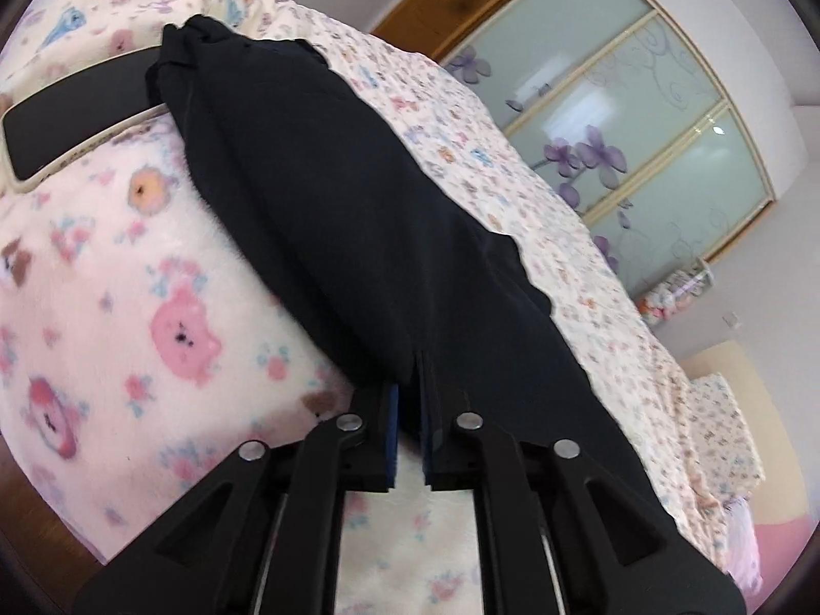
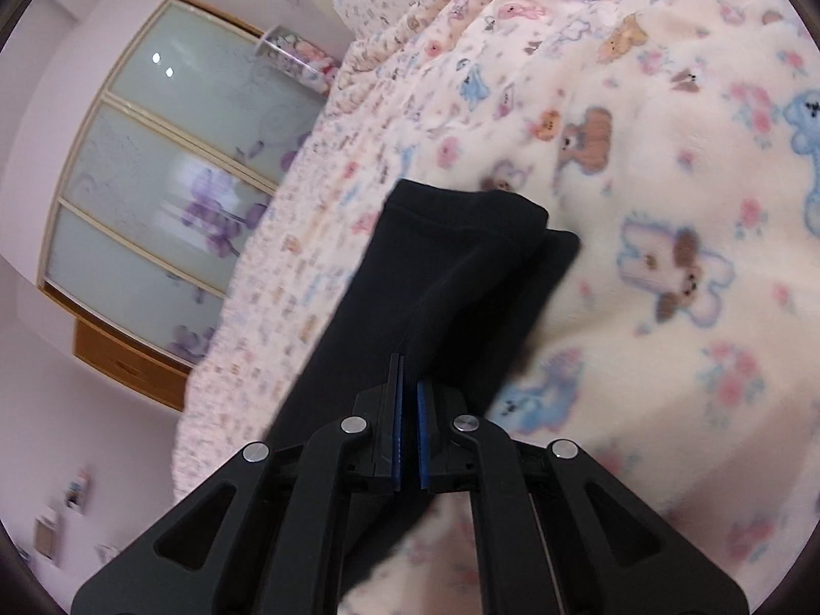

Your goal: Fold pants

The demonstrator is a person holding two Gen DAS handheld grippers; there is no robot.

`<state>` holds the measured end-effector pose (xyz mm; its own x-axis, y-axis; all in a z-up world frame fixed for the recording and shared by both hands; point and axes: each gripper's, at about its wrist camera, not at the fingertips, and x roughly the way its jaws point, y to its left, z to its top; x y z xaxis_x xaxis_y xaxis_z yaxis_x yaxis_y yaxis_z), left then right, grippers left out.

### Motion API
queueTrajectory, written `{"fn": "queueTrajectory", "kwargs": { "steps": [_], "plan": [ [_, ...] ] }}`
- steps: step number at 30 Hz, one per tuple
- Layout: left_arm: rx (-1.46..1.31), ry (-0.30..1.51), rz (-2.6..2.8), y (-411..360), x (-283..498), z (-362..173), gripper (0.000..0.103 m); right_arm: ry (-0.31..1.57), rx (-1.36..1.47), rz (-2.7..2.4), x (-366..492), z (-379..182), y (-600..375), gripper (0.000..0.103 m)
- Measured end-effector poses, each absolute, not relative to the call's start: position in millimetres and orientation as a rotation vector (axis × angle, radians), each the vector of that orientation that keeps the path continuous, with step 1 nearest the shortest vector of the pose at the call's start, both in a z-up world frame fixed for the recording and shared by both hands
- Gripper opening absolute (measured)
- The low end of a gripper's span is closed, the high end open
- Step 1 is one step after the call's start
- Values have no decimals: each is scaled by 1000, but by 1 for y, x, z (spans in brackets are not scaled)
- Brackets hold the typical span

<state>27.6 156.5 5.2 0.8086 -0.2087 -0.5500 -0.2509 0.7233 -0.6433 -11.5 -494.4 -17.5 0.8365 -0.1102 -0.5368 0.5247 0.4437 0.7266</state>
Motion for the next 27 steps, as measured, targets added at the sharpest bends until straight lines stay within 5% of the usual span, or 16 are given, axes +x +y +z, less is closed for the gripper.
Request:
{"fn": "queueTrajectory", "kwargs": {
  "steps": [1,5,8,22,27],
  "plan": [
    [-757,637,28,159,25,11,12,460,1038,-419,-12,-18,-493,4],
    [-739,591,65,187,16,25,50,478,1037,-429,-18,-16,-493,4],
    [-835,592,88,223,20,25,54,493,1021,-438,-21,-16,-491,4],
    [-1134,719,28,260,63,-14,53,516,1038,-414,-22,-18,-496,4],
    [-1160,701,50,262,57,-7,43,519,1042,-397,-23,-19,-497,4]
  ]
}}
